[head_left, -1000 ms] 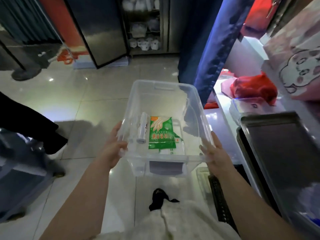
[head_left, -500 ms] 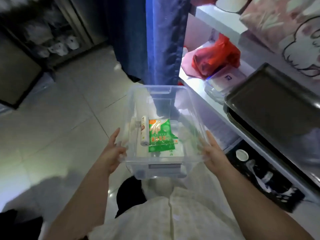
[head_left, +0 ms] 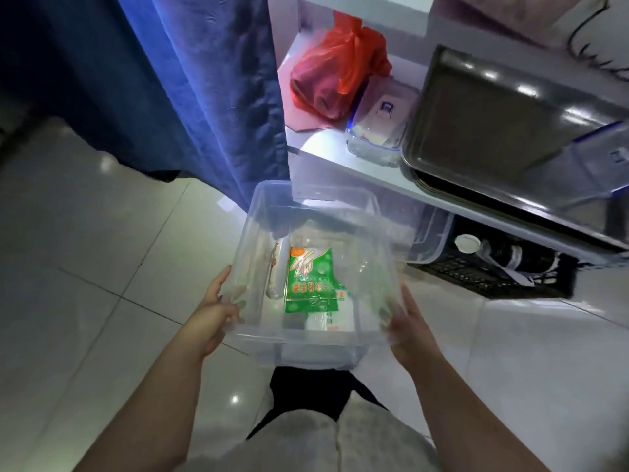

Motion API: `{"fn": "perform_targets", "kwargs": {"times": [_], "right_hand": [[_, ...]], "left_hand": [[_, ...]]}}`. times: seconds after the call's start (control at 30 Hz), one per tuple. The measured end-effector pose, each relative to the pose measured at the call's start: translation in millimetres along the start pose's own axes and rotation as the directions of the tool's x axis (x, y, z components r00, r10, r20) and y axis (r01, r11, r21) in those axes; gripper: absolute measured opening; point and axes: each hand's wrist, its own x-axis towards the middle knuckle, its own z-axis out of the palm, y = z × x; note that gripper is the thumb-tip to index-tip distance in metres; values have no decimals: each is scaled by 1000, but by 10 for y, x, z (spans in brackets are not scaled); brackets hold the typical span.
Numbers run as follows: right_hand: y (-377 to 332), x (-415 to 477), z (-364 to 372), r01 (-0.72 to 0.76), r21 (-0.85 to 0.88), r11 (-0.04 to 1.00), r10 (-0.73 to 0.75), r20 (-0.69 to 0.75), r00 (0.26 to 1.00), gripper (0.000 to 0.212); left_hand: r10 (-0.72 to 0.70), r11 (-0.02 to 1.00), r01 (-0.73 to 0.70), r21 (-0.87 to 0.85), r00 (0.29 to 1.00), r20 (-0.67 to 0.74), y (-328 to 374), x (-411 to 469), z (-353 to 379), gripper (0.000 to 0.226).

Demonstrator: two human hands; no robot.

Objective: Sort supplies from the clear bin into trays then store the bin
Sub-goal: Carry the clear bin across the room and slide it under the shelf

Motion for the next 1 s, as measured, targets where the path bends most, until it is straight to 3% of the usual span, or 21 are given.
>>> {"fn": "perform_targets", "kwargs": {"times": [0.1, 0.2, 0.43, 0.6, 0.83, 1.0], "right_hand": [[79, 175, -12, -82, 187, 979, 100, -90, 991, 66], [-3, 376, 73, -53, 250, 967, 85, -118, 989, 56], [-200, 954, 335, -15, 296, 955, 86, -229, 970, 89], [-21, 1401, 520, -14, 353, 936, 161, -391, 906, 91], [449, 1970, 661, 53, 439, 897, 202, -513, 834, 99], [648, 2293, 689, 73, 389, 919, 225, -665, 712, 87]], "left_hand": [[-13, 998, 13, 65, 1000, 7, 184, 265, 113, 99], [-17, 996, 14, 85, 999, 30, 332, 508, 161, 100], [-31, 991, 19, 130, 996, 87, 745, 1229, 216, 88], [-54, 976, 8, 218, 977, 208, 980, 1880, 244, 91], [-48, 901, -62, 429, 969, 241, 983, 2567, 271, 101], [6, 907, -101, 409, 974, 226, 927, 2902, 392, 97]]}}
